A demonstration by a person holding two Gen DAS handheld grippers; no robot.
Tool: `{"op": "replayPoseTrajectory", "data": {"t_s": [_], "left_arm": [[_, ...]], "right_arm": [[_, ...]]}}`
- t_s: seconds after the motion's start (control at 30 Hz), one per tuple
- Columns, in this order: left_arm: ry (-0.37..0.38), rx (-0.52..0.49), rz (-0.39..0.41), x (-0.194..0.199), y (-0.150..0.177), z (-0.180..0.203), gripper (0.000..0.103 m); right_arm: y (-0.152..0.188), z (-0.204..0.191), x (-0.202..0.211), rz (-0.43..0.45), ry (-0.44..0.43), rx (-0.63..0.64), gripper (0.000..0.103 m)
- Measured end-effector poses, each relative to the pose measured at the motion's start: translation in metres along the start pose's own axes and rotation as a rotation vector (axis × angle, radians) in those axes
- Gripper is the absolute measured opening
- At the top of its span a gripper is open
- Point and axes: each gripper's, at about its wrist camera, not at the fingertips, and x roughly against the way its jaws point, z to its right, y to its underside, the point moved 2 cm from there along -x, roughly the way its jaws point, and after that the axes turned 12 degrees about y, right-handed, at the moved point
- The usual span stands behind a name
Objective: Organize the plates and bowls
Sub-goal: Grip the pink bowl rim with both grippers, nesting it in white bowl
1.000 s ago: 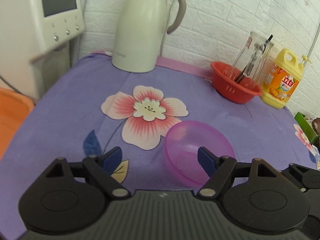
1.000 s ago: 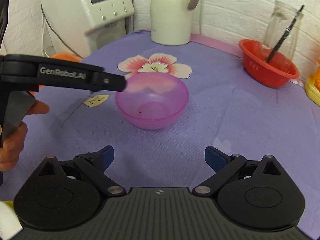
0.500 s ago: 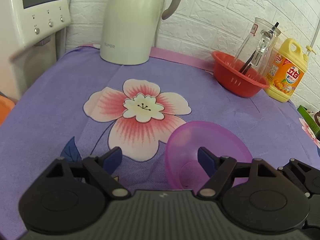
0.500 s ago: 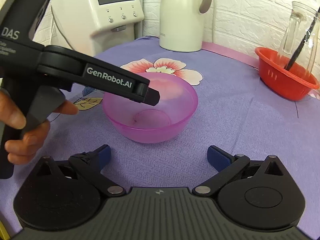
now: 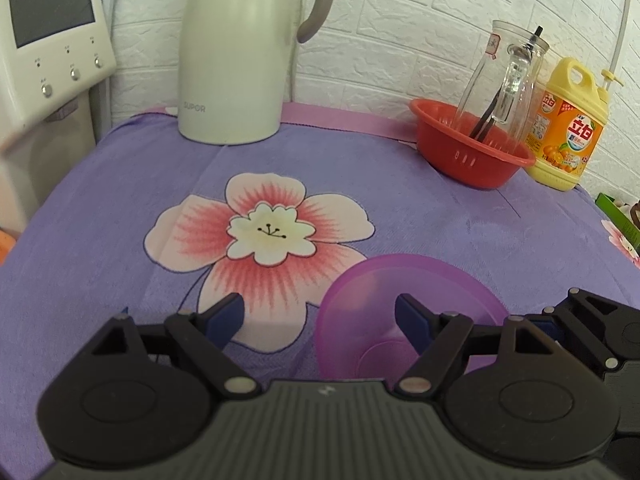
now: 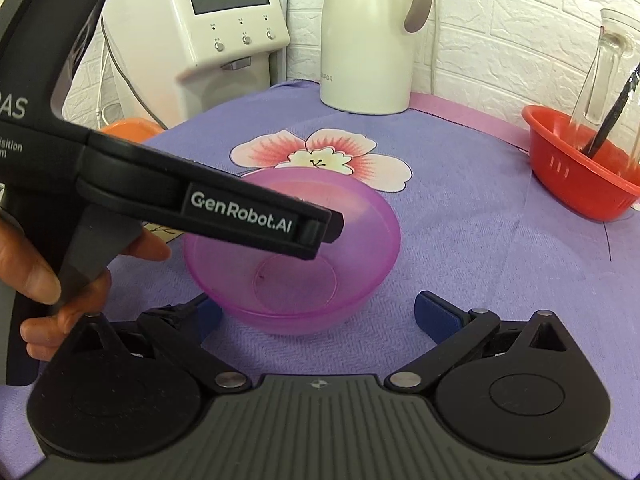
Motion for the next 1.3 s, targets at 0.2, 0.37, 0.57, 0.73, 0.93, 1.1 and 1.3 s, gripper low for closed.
{"op": "replayPoseTrajectory", "data": {"t_s": [0.2, 0.37, 0.57, 0.73, 0.93, 1.1, 1.3], "left_arm": [[-0.002, -0.054, 0.000, -0.001, 0.003, 0.003, 0.078], [-0.008, -0.081, -0.003, -0.002, 0.004, 0.004, 0.071], [0.083, -0.080, -0.036, -0.004, -0.004, 0.012, 0.035], [0.101, -0.109, 0.011, 0.015, -0.012, 0.032, 0.035], [0.137, -0.125, 0.037, 0.058, -0.009, 0.075, 0.034], [0.234, -0.142, 0.000, 0.100, 0.017, 0.137, 0.035], [0.349, -0.180, -0.046, 0.138, 0.075, 0.211, 0.035]], "right_arm": [[-0.002, 0.001, -0.002, 0.003, -0.009, 0.006, 0.103], [-0.003, 0.000, -0.003, 0.005, 0.000, -0.002, 0.103], [-0.013, 0.000, -0.004, 0.039, 0.020, -0.024, 0.103], [-0.020, -0.006, 0.019, 0.109, 0.062, 0.046, 0.103], [-0.014, 0.005, 0.076, 0.150, 0.081, 0.018, 0.103], [0.011, 0.015, 0.146, 0.136, 0.082, -0.041, 0.103], [0.076, 0.019, 0.236, 0.114, 0.153, -0.062, 0.103]]}}
